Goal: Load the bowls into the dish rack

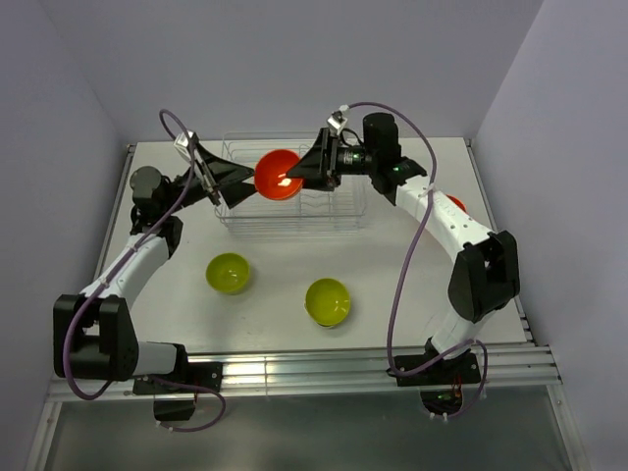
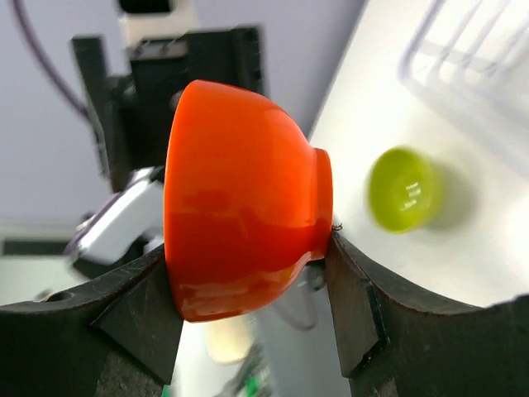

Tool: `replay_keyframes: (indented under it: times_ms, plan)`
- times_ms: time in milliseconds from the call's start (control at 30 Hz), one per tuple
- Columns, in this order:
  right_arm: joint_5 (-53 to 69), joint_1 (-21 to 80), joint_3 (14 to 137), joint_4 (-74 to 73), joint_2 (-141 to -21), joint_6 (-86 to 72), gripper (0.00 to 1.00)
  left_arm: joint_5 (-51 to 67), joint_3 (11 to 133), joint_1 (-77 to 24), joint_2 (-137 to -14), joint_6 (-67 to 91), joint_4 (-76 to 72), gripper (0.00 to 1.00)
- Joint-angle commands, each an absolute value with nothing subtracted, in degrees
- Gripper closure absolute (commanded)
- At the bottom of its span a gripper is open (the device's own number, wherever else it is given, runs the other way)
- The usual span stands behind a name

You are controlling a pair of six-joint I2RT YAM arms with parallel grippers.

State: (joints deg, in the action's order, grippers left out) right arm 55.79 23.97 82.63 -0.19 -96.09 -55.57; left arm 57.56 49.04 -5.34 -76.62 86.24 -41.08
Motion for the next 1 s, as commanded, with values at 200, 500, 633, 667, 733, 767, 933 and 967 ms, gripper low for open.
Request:
replay_keyframes:
  times_ms: [200, 500, 633, 667, 733, 767, 933, 967]
  plan:
    - [34.84, 21.27, 99.57, -25.74, -94.66, -30.43, 1.0, 58.19, 57.82, -1.32, -70.49, 65.16, -19.55, 0.01]
    - [14.35, 21.44, 112.93, -38.49, -101.42, -19.26, 1.0, 48.44, 67.14, -0.27, -69.35, 45.53, 7.29, 0.0]
    - [7.39, 21.71, 117.5, -42.88, -104.15, -15.91, 1.0, 47.11, 67.41, -0.18, -68.56, 43.51, 8.88, 0.01]
    - [5.56, 21.8, 118.03, -43.41, -104.76, -14.95, 1.0, 46.85, 67.33, -0.18, -68.21, 43.16, 8.96, 0.01]
    - [3.62, 22.15, 119.35, -44.91, -106.25, -13.63, 1.0, 45.62, 67.5, -0.18, -67.94, 41.67, 9.31, 0.01]
    - [1.43, 22.41, 119.7, -45.35, -107.22, -12.32, 1.0, 45.18, 67.41, -0.18, -67.5, 41.31, 9.58, 0.0]
    - [-5.26, 24.6, 118.84, -46.23, -108.9, -9.93, 1.0, 44.21, 67.06, -0.18, -66.8, 39.9, 10.55, 0.0]
    - [-6.58, 24.7, 118.57, -45.8, -109.07, -9.76, 1.0, 43.95, 66.89, -0.18, -66.71, 39.9, 10.55, 0.01]
